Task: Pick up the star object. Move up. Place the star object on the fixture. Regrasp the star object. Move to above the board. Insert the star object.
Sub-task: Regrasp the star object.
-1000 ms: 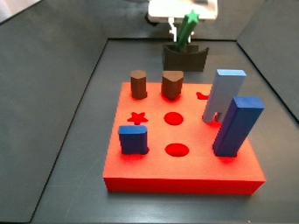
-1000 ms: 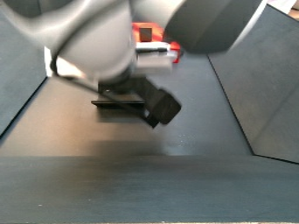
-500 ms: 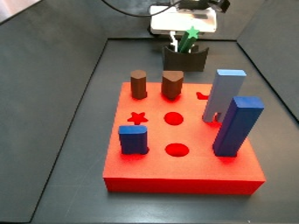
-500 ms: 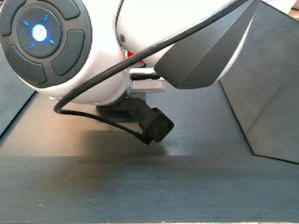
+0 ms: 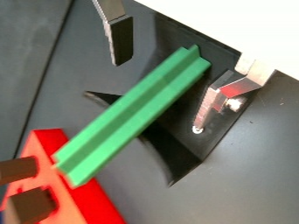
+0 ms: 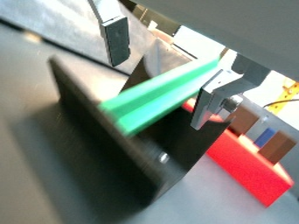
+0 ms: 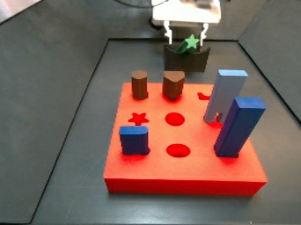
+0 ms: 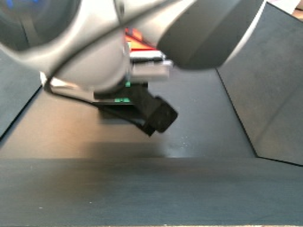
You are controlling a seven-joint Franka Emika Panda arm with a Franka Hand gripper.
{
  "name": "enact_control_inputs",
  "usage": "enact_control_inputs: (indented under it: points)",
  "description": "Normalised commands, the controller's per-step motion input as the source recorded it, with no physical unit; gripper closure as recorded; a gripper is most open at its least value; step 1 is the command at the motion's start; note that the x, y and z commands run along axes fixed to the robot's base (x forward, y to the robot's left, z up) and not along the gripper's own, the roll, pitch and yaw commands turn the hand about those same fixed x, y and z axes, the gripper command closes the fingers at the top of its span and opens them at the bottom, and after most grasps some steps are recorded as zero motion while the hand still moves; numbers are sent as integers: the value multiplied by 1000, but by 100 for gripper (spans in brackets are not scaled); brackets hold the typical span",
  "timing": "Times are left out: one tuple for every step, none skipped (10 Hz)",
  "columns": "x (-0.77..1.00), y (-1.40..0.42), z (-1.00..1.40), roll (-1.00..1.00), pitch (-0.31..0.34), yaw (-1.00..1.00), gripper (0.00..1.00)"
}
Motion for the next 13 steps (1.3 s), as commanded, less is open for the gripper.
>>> enact_control_inputs:
  points:
    - [-38,-1,1000,56,103,4,0]
    - [-36,3,914,52,107,-12,0]
    - [-27,2,676,50,104,-32,0]
    - [-25,2,554,51,104,-39,0]
    - [-21,1,314,51,91,-50,0]
    - [16,-1000,949,1000,57,-14,0]
    - [16,-1000,881,1000,53,-15,0]
    - [3,-1000,869,1000,47,-15,0]
    - [-42,-1000,813,1000,33,-16,0]
    - [-53,-1000,781,1000,29,-17,0]
    - [-63,-1000,688,1000,23,-17,0]
    - [-69,-1000,586,1000,19,-16,0]
    - [-60,-832,334,1000,14,-16,0]
